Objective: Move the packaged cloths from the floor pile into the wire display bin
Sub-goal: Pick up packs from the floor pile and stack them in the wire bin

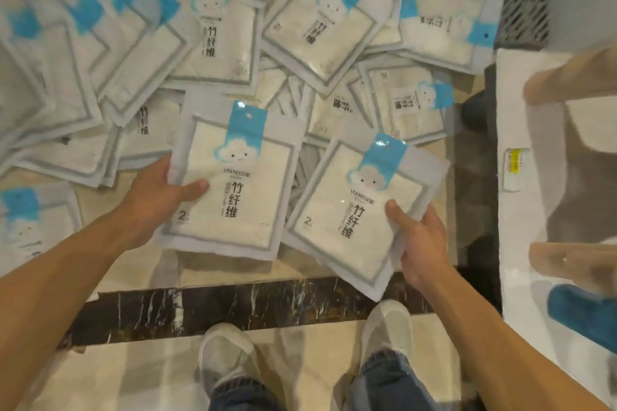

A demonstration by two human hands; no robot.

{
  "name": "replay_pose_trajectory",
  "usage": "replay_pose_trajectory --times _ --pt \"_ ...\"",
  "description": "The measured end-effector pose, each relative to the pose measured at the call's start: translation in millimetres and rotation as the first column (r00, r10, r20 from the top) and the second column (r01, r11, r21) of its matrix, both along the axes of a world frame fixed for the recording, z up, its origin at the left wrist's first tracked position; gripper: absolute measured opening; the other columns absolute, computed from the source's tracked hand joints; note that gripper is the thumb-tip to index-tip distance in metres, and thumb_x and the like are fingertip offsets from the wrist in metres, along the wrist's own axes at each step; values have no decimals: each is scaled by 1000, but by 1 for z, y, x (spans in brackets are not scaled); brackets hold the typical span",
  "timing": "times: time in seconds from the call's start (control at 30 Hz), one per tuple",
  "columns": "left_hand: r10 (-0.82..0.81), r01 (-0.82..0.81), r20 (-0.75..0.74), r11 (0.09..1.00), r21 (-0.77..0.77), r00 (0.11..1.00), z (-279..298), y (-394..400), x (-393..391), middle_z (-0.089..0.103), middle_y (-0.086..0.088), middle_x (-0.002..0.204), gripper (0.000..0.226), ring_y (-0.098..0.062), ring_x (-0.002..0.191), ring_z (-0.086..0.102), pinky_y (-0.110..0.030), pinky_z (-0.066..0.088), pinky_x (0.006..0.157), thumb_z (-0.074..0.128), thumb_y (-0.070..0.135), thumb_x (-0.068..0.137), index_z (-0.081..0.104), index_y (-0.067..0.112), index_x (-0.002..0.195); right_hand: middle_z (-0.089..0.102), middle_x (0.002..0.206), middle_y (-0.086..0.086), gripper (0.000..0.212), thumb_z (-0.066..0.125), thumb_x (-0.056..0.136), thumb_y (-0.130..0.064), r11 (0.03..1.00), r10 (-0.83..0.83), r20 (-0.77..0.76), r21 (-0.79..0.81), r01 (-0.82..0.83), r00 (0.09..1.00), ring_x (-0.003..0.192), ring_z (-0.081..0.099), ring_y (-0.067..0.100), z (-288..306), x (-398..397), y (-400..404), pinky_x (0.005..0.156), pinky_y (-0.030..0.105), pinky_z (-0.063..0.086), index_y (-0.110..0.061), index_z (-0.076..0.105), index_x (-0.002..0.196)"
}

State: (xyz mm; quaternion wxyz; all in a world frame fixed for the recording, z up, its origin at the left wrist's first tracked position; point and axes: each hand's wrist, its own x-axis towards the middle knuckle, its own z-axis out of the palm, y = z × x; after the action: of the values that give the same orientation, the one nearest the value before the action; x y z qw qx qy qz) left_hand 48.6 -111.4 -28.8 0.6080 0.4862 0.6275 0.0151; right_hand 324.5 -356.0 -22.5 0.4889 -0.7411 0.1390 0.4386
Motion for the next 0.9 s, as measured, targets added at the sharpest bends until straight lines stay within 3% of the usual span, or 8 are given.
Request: replay_pose_trajectory --times 0.17,0.23,0.3,0.33,0.47,0.53,0.73,0.9 --pt "84 -87 89 996 28 992 99 28 6 76 -1 109 37 -19 98 72 -42 55 92 81 11 80 68 20 114 77 114 14 27 64 98 -7 994 76 -9 85 -75 997 100 76 32 99 32 39 77 49 64 -10 64 125" --pt "123 -129 141 991 39 982 150 42 6 74 -3 117 55 -17 100 73 -41 56 91 88 18 72 66 16 123 78 112 14 25 62 100 -6 984 129 13 123 -130 992 100 76 33 148 42 63 78 51 64 -9 64 125" --pt "175 -190 202 980 56 964 197 60 -1 71 -4 128 92 -23 113 70 -46 56 96 98 31 57 58 14 138 79 108 12 24 63 99 -7 973 186 69 128 -193 980 99 77 32 203 51 90 77 47 65 -10 65 122" --pt "209 -229 231 972 60 950 227 67 -2 71 -4 127 96 -27 114 70 -46 58 94 97 29 56 55 13 140 79 109 12 25 64 98 -7 965 217 90 127 -228 972 99 77 31 232 54 102 77 46 65 -10 65 123" --pt "258 -300 326 950 83 909 356 81 -12 77 -6 114 50 -31 105 73 -48 58 88 79 4 76 64 21 120 78 110 14 32 67 96 -9 920 350 114 144 -364 930 98 77 32 360 58 144 75 46 65 -6 63 128" --pt "276 -331 364 939 98 890 420 85 -28 76 -10 115 42 -34 105 72 -52 57 91 74 -3 82 65 23 114 78 108 14 31 67 96 -9 896 398 134 159 -416 908 95 77 31 429 54 161 74 45 65 -5 64 127" --pt "310 -423 423 882 207 852 620 80 -89 79 -5 103 30 -30 95 76 -52 61 84 71 -1 87 66 21 106 78 109 16 27 66 97 -8 804 516 183 234 -547 837 91 78 30 632 18 199 70 42 66 -6 66 124" --pt "391 -551 469 787 276 792 773 53 -161 76 -11 112 42 -38 102 73 -61 56 92 79 5 84 64 18 121 79 98 15 30 69 95 -7 714 590 264 270 -646 763 76 78 26 786 -43 225 61 39 65 1 66 124"
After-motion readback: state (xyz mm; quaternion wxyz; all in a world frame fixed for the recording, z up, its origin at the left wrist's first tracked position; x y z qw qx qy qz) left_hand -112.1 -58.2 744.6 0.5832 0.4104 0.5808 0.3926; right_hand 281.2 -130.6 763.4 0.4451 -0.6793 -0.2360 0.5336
